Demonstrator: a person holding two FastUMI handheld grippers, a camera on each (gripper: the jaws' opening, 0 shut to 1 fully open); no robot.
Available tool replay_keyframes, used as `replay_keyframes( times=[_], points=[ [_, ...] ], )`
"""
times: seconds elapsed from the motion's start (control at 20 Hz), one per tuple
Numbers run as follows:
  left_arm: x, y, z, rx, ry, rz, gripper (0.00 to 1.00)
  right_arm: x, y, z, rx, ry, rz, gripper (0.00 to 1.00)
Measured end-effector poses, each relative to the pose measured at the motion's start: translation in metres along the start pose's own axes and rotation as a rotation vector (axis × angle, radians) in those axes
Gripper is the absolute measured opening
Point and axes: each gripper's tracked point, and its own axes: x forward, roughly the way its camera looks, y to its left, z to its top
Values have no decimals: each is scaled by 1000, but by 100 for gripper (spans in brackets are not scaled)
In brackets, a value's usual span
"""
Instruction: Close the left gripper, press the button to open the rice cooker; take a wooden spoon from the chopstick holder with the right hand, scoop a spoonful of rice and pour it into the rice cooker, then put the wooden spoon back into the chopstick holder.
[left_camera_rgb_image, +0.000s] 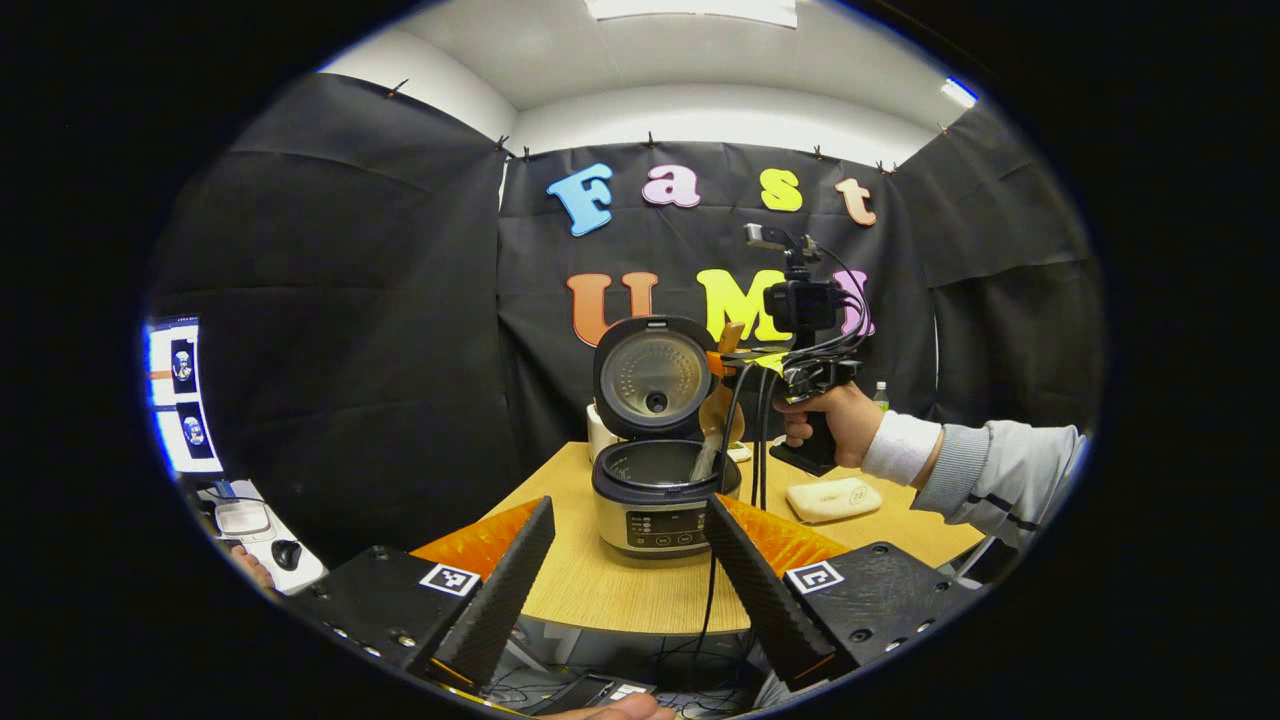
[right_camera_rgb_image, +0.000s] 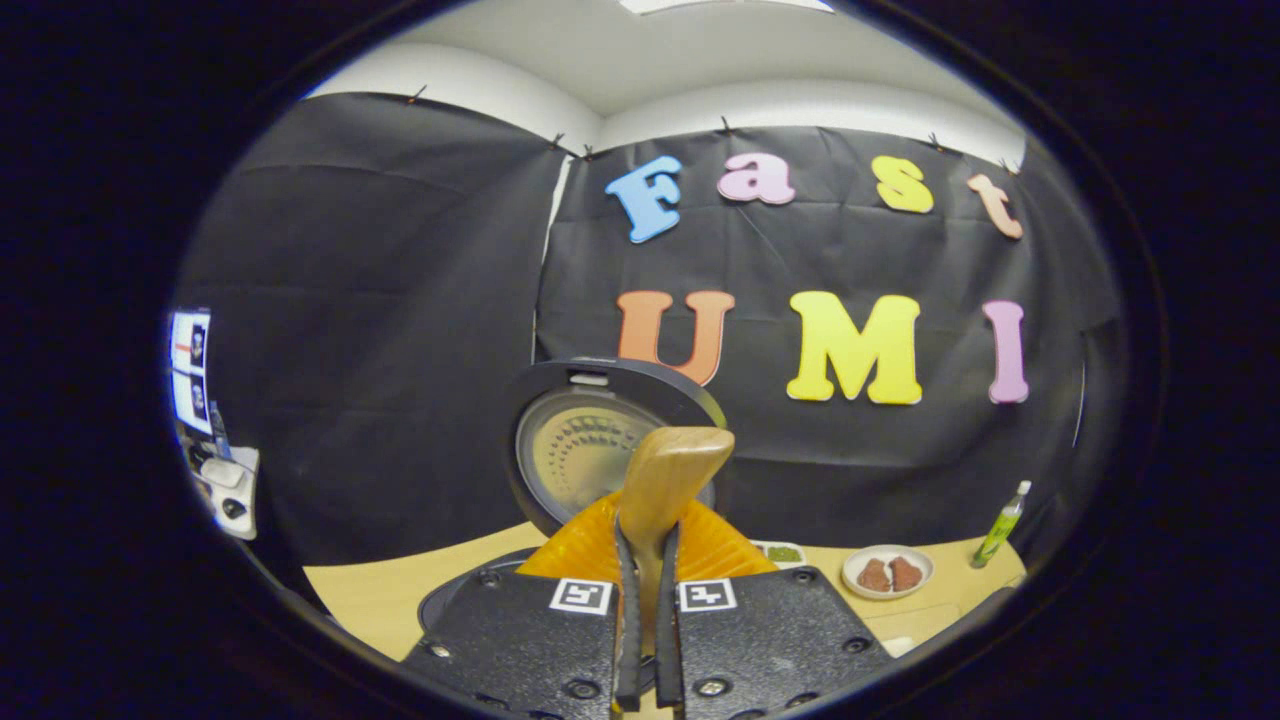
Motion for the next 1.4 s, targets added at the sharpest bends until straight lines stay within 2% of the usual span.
replay_keyframes(
  times=[0.1, 0.3, 0.5, 0.55, 0.65, 1.0, 1.4],
  points=[
    [0, 2, 1, -3, 5, 7, 96, -2, 9, 2, -57, -6, 17, 11],
    [-1, -2, 1, 0, 3, 8, 96, -12, 9, 13, -212, -52, -27, 11],
    [0, -8, 2, 7, 6, 3, 96, -16, -10, 12, -215, -59, -52, 11],
    [0, -10, 2, 7, 7, 1, 96, -20, -21, 13, -199, -57, -61, 10],
    [3, -16, 1, 7, 14, -2, 96, -25, -48, 13, -175, -50, -88, 12],
    [8, -47, 8, 4, 0, -31, 96, -53, -162, 5, -114, -23, -234, 12],
    [8, -53, 5, -19, -6, -23, 96, -78, -272, -9, -29, 13, -360, 13]
  ],
)
